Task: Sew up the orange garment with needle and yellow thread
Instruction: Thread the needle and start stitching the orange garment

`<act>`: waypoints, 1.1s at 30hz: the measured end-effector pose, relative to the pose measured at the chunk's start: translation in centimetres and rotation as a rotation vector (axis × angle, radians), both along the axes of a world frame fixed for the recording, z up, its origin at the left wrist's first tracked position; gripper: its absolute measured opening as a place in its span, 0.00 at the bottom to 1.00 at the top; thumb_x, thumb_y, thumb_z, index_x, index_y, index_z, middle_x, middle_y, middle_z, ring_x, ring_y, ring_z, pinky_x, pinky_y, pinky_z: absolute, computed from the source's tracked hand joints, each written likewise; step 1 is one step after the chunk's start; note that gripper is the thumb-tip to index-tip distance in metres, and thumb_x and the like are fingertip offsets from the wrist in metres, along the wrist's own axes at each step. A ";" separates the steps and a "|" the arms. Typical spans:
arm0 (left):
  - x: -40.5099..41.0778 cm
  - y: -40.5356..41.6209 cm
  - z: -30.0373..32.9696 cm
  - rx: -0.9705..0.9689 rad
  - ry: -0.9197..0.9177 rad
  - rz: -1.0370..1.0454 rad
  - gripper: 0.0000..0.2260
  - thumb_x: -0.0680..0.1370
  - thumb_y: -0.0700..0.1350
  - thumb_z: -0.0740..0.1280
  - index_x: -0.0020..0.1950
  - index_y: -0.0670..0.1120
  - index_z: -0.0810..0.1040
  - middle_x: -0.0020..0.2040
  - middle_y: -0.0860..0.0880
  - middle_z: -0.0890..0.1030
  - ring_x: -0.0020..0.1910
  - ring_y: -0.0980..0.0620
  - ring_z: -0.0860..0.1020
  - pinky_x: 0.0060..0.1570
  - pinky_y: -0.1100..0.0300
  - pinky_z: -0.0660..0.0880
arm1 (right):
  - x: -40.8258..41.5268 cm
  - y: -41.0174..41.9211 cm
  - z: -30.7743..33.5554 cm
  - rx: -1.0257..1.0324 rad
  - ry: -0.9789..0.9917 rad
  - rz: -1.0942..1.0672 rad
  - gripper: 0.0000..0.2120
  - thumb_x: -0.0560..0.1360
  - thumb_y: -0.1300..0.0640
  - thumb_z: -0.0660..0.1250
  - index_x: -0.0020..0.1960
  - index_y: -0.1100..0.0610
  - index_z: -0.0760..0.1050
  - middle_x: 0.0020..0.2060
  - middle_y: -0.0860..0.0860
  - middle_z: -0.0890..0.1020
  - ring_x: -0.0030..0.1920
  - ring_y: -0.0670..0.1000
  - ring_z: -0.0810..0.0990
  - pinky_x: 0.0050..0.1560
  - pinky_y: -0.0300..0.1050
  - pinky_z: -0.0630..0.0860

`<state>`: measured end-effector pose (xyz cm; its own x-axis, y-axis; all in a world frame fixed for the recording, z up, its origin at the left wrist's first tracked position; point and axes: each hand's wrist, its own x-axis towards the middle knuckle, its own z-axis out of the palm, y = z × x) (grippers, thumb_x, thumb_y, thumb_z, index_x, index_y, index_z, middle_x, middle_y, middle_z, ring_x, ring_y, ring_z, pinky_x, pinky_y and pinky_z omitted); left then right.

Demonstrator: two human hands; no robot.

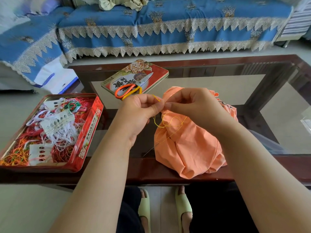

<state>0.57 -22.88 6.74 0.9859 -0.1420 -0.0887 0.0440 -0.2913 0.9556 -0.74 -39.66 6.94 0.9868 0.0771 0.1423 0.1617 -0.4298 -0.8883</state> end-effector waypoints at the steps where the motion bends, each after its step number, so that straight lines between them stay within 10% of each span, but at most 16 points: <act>1: 0.0 0.0 0.1 0.016 -0.014 -0.004 0.03 0.75 0.48 0.71 0.47 0.51 0.82 0.44 0.55 0.86 0.45 0.59 0.81 0.36 0.65 0.71 | 0.0 0.0 0.0 -0.020 -0.012 0.007 0.07 0.72 0.54 0.73 0.47 0.57 0.83 0.40 0.49 0.84 0.40 0.45 0.81 0.42 0.35 0.77; 13: 0.2 -0.1 0.0 -0.271 0.141 0.122 0.03 0.73 0.42 0.74 0.41 0.48 0.82 0.30 0.57 0.78 0.36 0.56 0.72 0.29 0.65 0.68 | 0.3 0.9 -0.7 -0.330 -0.483 0.006 0.02 0.75 0.62 0.68 0.46 0.61 0.77 0.45 0.49 0.76 0.42 0.45 0.74 0.44 0.38 0.74; 22: 0.2 -0.1 0.3 -0.401 0.077 0.047 0.09 0.74 0.39 0.72 0.43 0.50 0.73 0.34 0.58 0.81 0.34 0.62 0.77 0.32 0.64 0.66 | -0.1 1.4 -0.4 0.502 0.290 0.003 0.06 0.78 0.63 0.65 0.50 0.62 0.80 0.38 0.53 0.83 0.35 0.46 0.81 0.36 0.38 0.80; 33: -0.1 -0.7 0.5 -0.447 -0.082 0.009 0.10 0.75 0.37 0.71 0.44 0.49 0.71 0.41 0.52 0.83 0.40 0.60 0.81 0.33 0.70 0.72 | -0.2 1.6 0.1 0.700 0.356 0.069 0.05 0.76 0.62 0.65 0.43 0.62 0.76 0.33 0.53 0.77 0.31 0.46 0.76 0.29 0.36 0.76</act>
